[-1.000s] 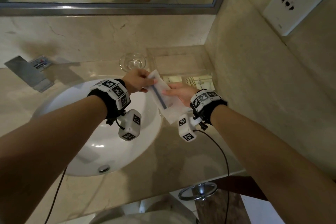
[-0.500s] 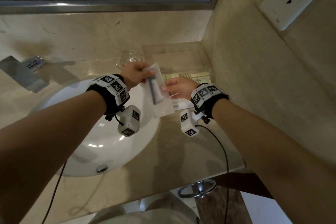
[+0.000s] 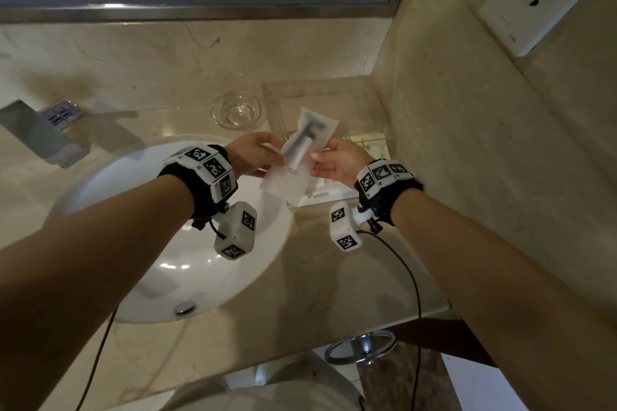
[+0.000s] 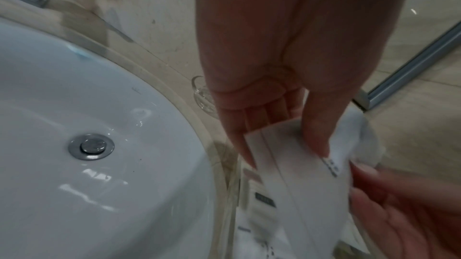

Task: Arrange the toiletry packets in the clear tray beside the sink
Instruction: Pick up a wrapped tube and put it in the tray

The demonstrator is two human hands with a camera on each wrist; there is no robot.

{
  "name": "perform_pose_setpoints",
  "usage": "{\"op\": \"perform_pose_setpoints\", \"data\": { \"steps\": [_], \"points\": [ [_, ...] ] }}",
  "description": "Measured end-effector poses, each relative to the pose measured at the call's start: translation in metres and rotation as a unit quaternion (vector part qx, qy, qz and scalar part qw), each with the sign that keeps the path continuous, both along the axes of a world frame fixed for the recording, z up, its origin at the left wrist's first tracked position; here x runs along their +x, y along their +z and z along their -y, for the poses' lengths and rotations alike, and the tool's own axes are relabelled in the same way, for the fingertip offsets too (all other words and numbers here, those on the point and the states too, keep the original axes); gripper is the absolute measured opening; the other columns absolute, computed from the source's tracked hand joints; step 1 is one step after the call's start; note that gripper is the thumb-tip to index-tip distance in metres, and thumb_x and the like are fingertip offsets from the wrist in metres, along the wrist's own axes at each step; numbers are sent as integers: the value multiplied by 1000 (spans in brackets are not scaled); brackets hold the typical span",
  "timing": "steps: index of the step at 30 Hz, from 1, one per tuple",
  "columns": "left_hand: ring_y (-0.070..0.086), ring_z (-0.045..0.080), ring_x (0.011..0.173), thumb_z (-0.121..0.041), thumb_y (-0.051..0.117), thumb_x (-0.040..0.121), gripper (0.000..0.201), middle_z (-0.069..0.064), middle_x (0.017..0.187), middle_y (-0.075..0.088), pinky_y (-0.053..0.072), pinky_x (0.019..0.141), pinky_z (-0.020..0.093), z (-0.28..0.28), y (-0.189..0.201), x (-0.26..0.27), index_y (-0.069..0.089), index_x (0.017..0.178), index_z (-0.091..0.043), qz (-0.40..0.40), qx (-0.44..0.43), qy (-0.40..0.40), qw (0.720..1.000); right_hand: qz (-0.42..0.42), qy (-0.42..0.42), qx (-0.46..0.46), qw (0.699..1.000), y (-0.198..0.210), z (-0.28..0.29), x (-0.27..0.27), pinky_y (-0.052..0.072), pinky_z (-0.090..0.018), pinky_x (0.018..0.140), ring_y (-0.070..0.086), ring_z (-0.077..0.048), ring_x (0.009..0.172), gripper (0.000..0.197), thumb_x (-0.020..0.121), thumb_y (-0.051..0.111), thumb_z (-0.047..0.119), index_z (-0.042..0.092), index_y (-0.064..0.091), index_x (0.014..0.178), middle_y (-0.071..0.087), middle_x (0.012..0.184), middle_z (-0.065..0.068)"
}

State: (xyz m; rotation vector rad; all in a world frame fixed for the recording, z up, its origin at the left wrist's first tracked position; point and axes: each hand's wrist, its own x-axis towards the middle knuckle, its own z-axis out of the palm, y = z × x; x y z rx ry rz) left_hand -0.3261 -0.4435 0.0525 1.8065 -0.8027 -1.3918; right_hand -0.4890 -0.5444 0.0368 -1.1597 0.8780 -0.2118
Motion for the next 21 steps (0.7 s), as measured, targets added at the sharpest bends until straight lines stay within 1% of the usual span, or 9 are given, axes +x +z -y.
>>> {"op": "perform_pose_setpoints", "data": {
  "steps": [1,3,5,7,10,12,16,18,21],
  "points": [
    [59,21,82,-6,67,80,17,7,94,61,50,72,31,-1,-1,-3,56,90,-15,14,6,-16,1000,7,-11,6,1000,0,0,-1,59,-22,58,71,-11,61,20,88,52,-9,9,58,91,69,76,-4],
    [57,22,77,-5,67,80,18,7,88,59,52,63,28,0,-3,-6,55,79,-18,42,0,-38,998,16,-22,16,999,-1,0,-2,59,-23,60,71,-12,63,20,88,51,-9,9,58,93,72,71,-1],
    [56,19,68,-5,67,79,19,4,79,58,52,55,22,2,-3,-6,55,77,-19,74,-10,-51,996,12,-31,19,999,0,-1,-4,59,-27,68,70,-17,72,21,89,52,-6,6,58,105,69,82,-5],
    [55,18,63,-6,69,78,19,2,73,57,51,53,18,4,-2,-5,56,76,-19,102,-6,-73,992,12,-56,34,998,0,0,-7,56,-32,79,66,-23,86,33,90,56,2,5,52,122,65,95,-8],
    [54,19,64,-5,70,77,16,5,74,56,50,52,16,6,-3,-6,59,84,-14,106,-3,-104,989,29,-100,74,992,-2,4,-13,56,-32,78,64,-26,98,44,90,58,12,4,45,131,63,107,-11],
    [53,18,64,-4,69,77,18,5,74,56,49,49,13,8,-4,-9,60,90,-12,103,-4,-113,988,20,-121,75,990,-4,7,-17,57,-31,78,64,-24,98,54,89,60,12,5,39,139,64,109,-10],
    [54,16,67,4,62,79,25,3,77,58,51,50,12,15,-9,-13,60,98,-13,91,9,-122,988,-3,-119,73,990,-5,13,-27,54,-33,84,64,-24,95,49,89,58,7,4,42,135,64,104,-9],
    [57,13,68,7,56,82,31,1,77,58,51,52,12,18,-14,-14,55,105,-13,80,15,-94,992,-12,-135,75,988,-5,16,-37,52,-37,91,62,-29,106,49,88,59,6,3,43,135,62,115,-14],
    [60,8,59,10,50,83,30,0,71,62,50,53,16,25,-20,-16,55,103,-12,72,27,-52,996,-8,-214,89,973,-10,27,-58,47,-44,100,53,-35,122,54,89,58,5,3,38,139,52,134,-21]
  ]
}}
